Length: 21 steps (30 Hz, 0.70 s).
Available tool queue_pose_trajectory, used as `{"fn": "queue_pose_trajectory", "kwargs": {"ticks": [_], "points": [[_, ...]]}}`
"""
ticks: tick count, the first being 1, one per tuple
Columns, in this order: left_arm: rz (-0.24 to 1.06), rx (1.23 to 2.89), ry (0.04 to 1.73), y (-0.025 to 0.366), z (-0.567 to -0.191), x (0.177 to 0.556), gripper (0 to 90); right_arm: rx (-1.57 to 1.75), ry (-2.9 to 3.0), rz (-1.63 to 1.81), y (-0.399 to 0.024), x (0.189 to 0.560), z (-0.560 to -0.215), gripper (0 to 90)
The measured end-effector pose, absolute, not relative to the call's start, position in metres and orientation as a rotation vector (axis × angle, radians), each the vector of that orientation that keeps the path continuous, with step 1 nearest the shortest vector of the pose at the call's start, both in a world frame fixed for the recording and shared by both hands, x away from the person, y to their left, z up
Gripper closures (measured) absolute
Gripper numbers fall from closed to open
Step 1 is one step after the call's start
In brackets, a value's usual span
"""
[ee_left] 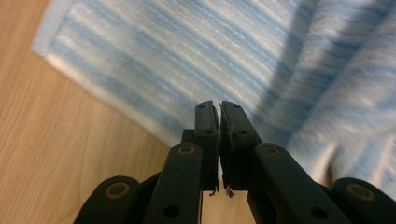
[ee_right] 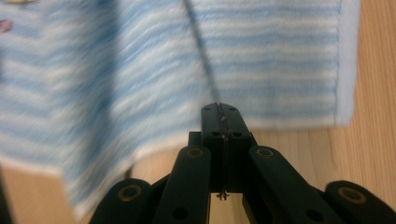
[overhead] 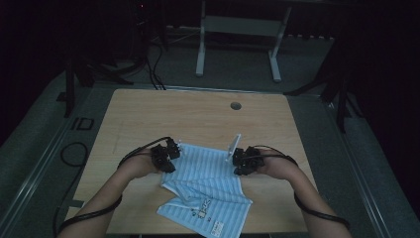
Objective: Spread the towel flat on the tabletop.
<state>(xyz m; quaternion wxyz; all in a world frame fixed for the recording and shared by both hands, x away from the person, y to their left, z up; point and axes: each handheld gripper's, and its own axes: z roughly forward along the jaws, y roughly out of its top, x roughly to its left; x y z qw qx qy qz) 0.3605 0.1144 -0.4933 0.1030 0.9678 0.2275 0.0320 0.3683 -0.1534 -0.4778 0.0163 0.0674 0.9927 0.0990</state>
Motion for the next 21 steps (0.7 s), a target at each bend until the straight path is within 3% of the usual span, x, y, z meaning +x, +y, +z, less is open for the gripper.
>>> {"fn": "queue_pose_trajectory", "kwargs": {"ticks": [10, 21], "points": [[0.043, 2.892, 0.661, 0.108, -0.510, 0.361, 85.8, 0.252, 3.092, 0.148, -0.137, 0.387, -0.513, 90.0], [0.000, 2.891, 0.643, 0.098, -0.518, 0.362, 85.7, 0.327, 3.088, 0.113, -0.146, 0.405, -0.516, 90.0]]}}
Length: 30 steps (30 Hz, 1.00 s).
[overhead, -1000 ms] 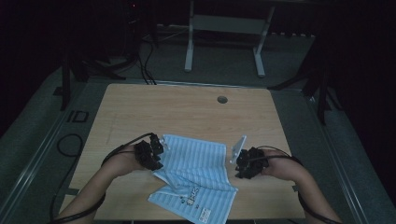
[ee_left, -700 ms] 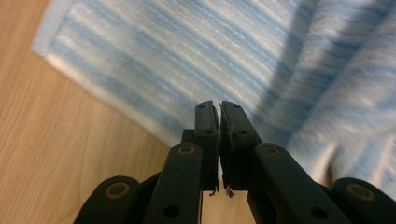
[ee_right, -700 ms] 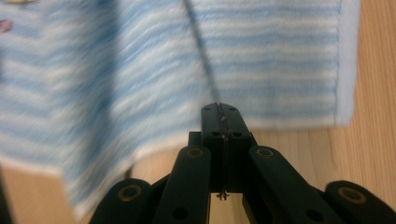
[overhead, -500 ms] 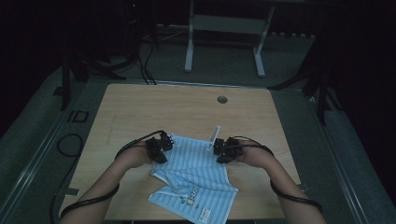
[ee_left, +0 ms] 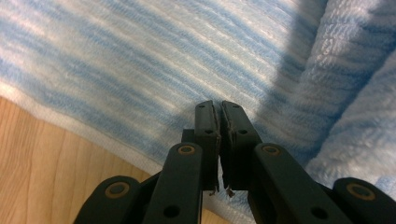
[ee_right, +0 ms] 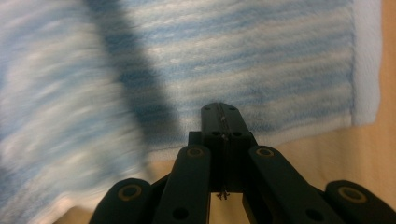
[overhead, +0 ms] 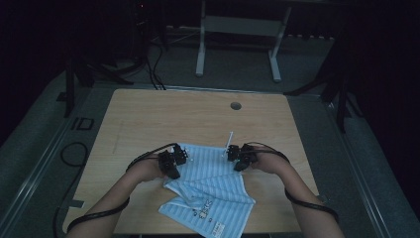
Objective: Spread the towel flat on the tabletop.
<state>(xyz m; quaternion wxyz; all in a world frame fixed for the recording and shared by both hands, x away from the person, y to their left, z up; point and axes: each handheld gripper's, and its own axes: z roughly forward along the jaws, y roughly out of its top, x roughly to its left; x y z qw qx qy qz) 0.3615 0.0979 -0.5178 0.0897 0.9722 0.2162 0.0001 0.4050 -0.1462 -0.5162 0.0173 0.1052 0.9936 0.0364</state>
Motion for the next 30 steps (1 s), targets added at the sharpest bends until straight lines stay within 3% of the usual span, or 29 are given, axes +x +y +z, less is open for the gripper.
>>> {"fn": "queue_pose_trajectory", "kwargs": {"ticks": [14, 30], "points": [[0.021, 2.873, 0.662, 0.068, -0.518, 0.399, 85.5, 0.508, 3.016, 0.099, -0.165, 0.455, -0.516, 90.0], [0.121, 2.889, 0.818, 0.041, -0.517, 0.467, 83.6, 0.789, 2.914, 0.147, -0.185, 0.507, -0.516, 90.0]]}}
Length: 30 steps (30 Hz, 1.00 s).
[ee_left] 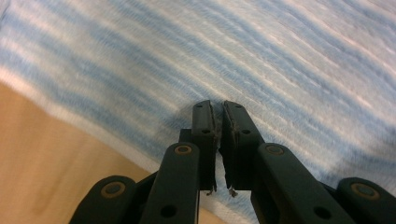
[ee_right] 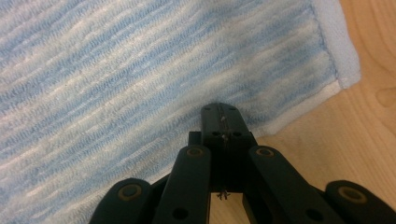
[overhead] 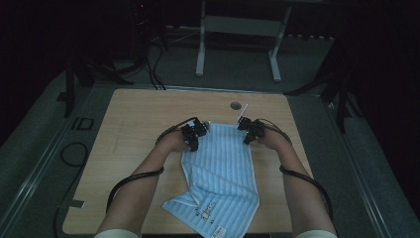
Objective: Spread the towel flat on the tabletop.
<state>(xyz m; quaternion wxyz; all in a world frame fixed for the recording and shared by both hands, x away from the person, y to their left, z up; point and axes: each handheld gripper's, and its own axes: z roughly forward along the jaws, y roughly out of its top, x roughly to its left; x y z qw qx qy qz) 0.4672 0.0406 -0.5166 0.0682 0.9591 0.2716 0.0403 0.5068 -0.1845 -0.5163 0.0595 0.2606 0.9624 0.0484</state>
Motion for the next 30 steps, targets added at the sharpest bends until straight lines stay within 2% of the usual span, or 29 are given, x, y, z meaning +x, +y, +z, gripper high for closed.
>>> {"fn": "queue_pose_trajectory", "kwargs": {"ticks": [6, 9, 15, 17, 21, 22, 30], "points": [[0.148, 2.877, 0.854, 0.040, -0.514, 0.473, 80.1, 0.854, 2.884, 0.164, -0.186, 0.511, -0.516, 89.9], [0.130, 2.843, 0.792, 0.043, -0.503, 0.460, 78.5, 0.831, 2.917, 0.224, -0.184, 0.502, -0.511, 88.7], [0.088, 2.790, 0.644, 0.055, -0.481, 0.412, 78.3, 0.742, 2.953, 0.371, -0.183, 0.454, -0.493, 88.7], [0.059, 2.800, 0.609, 0.061, -0.480, 0.395, 78.5, 0.683, 2.966, 0.421, -0.185, 0.418, -0.488, 88.8], [0.032, 2.833, 0.562, 0.067, -0.489, 0.365, 78.5, 0.667, 2.980, 0.443, -0.187, 0.395, -0.488, 88.8], [0.027, 2.843, 0.556, 0.068, -0.491, 0.361, 78.4, 0.646, 3.015, 0.421, -0.190, 0.367, -0.498, 88.8], [-0.008, 2.871, 0.595, 0.069, -0.516, 0.362, 78.4, 0.710, 3.013, 0.359, -0.206, 0.344, -0.518, 88.8]]}}
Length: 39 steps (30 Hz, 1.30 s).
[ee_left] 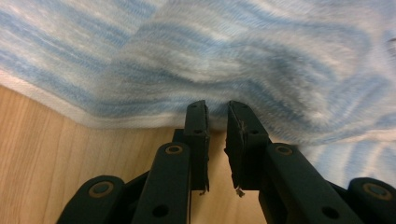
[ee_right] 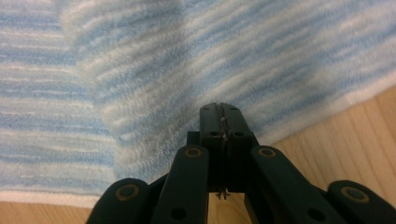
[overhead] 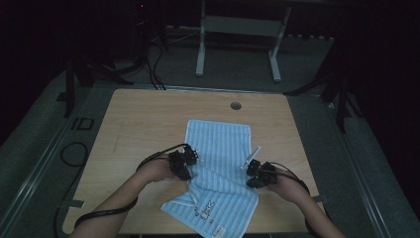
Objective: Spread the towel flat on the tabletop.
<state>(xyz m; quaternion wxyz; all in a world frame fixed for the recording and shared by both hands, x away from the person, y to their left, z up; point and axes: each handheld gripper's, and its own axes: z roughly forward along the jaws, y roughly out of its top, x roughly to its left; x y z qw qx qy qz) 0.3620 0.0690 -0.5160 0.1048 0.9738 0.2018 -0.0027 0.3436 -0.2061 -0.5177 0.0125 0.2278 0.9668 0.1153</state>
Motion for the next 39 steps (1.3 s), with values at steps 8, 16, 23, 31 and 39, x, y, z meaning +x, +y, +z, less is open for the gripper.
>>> {"fn": "queue_pose_trajectory", "kwargs": {"ticks": [8, 16, 23, 31, 39], "points": [[0.005, 2.862, 0.615, 0.062, -0.519, 0.379, 78.4, 0.763, 2.976, 0.276, -0.209, 0.384, -0.517, 88.9], [0.044, 2.847, 0.680, 0.057, -0.519, 0.407, 78.4, 0.819, 2.972, 0.240, -0.204, 0.429, -0.516, 89.0], [0.103, 2.842, 0.806, 0.062, -0.518, 0.434, 78.3, 0.861, 2.957, 0.151, -0.195, 0.465, -0.515, 88.9], [0.133, 2.810, 0.912, 0.073, -0.514, 0.449, 78.3, 0.932, 2.958, 0.158, -0.197, 0.482, -0.515, 88.0], [0.074, 2.802, 0.618, 0.048, -0.486, 0.389, 78.2, 0.751, 2.983, 0.210, -0.199, 0.442, -0.491, 85.5]]}}
